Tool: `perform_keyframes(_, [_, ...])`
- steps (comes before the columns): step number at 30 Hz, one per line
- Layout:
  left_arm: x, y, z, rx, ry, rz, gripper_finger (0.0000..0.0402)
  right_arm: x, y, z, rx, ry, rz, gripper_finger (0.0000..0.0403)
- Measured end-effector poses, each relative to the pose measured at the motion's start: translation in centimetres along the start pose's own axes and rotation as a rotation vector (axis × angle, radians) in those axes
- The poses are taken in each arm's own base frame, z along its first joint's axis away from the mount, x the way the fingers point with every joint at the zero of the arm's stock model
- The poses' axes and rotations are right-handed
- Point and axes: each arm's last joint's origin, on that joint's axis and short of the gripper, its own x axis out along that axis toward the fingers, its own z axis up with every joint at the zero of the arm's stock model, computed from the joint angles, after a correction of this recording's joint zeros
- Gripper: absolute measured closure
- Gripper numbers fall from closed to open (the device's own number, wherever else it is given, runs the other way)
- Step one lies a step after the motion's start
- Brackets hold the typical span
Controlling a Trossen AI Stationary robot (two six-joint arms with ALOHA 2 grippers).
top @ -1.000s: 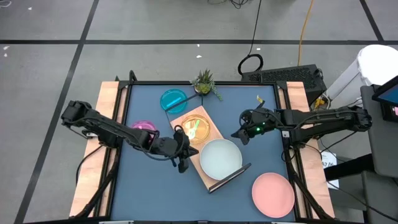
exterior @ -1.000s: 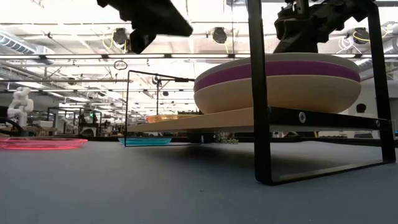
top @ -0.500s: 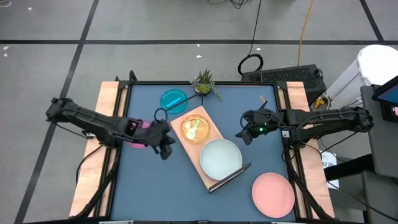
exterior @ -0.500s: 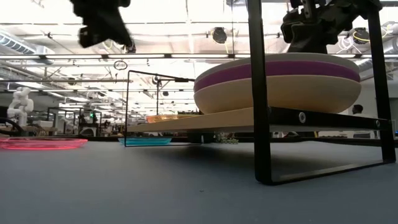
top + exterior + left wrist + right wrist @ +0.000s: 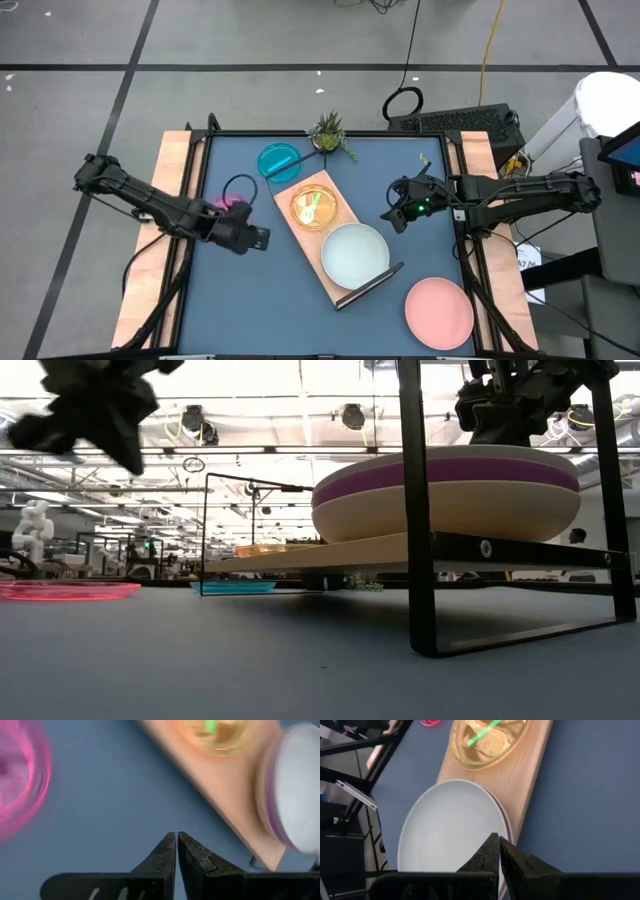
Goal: Place and stack plates onto a shelf
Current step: Stack the small pink plate on the small green plate on the shelf
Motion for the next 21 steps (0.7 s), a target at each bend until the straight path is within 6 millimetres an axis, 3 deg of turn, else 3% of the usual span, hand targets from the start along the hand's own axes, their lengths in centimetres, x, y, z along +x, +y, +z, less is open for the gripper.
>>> perform_keyframes(6, [1.7, 3.2, -1.9, -0.381, 0.008, 0.141, 0.0378, 0.0, 0.0, 0.0, -0.017, 0.000, 0.003, 0.0403])
perform_keyframes(9, [2.2, 4.2, -2.2, -0.356, 0.005, 0.172, 0.0378, 0.0, 0.0, 0.0, -0.023, 0.000, 0.003, 0.0403])
perform_keyframes(12, [2.3, 4.4, -2.2, -0.187, 0.014, 0.179, 0.0378, 0.0, 0.0, 0.0, -0.042, 0.000, 0.004, 0.0403])
perform_keyframes(21, [2.3, 5.3, -1.9, 0.590, 0.034, 0.282, 0.0369, 0.0, 0.0, 0.0, -0.045, 0.002, 0.005, 0.0403])
